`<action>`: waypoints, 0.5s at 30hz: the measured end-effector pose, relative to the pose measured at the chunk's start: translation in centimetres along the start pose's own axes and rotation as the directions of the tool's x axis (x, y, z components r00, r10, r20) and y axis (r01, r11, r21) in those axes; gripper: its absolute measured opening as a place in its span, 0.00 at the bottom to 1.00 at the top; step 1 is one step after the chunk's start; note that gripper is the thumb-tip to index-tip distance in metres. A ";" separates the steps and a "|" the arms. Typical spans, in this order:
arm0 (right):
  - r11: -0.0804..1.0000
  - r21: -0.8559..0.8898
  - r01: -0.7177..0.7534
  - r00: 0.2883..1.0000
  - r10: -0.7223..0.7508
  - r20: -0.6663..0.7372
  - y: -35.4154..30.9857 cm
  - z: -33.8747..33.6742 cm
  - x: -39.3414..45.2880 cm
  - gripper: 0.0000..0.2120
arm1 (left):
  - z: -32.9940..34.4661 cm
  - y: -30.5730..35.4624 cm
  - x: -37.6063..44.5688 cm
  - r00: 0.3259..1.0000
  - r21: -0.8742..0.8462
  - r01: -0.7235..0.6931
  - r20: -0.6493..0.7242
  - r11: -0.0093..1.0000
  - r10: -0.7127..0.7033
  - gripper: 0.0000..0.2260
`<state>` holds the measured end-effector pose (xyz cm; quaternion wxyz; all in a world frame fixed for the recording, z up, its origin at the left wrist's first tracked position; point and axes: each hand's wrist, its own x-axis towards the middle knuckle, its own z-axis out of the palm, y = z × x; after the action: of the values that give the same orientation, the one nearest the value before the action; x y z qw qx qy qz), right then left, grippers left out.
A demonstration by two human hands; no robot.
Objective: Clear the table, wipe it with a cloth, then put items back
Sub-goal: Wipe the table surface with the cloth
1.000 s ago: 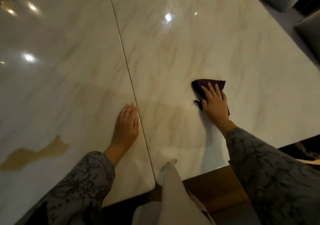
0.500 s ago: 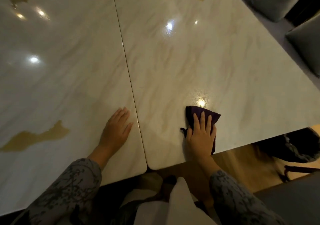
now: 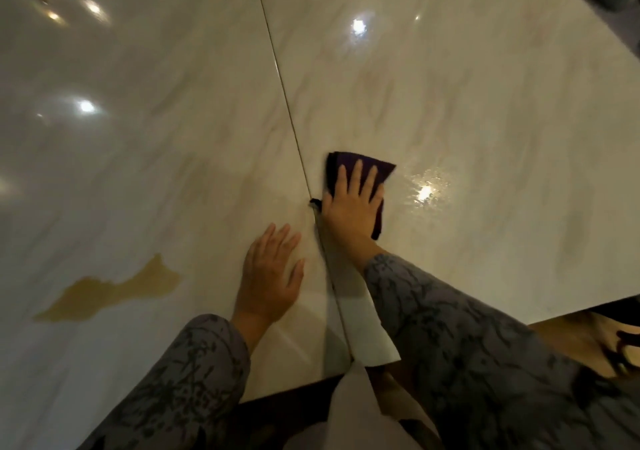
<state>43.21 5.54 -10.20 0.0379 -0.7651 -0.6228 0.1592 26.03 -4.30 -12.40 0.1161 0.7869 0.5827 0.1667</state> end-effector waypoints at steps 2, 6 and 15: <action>0.994 -0.034 0.105 0.994 -0.104 0.044 -2.6 0.2 1.7 0.31 | 0.0 -0.2 0.0 1.000 -0.016 0.000 0.022 1.000 0.000 0.22; 0.959 -0.087 0.271 0.958 -0.260 0.125 -5.4 0.2 3.6 0.29 | 0.0 -0.3 0.0 1.000 -0.143 0.015 0.002 0.990 -0.015 0.21; 0.983 0.003 0.184 0.982 -0.184 0.030 -2.9 1.0 -3.2 0.28 | 0.1 -0.4 0.1 0.989 -0.386 0.111 -0.047 0.916 -0.139 0.21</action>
<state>39.66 2.89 -9.81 0.0430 -0.7018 -0.6912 0.1668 25.77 -4.14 -12.61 0.2561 0.7037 0.5920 0.2979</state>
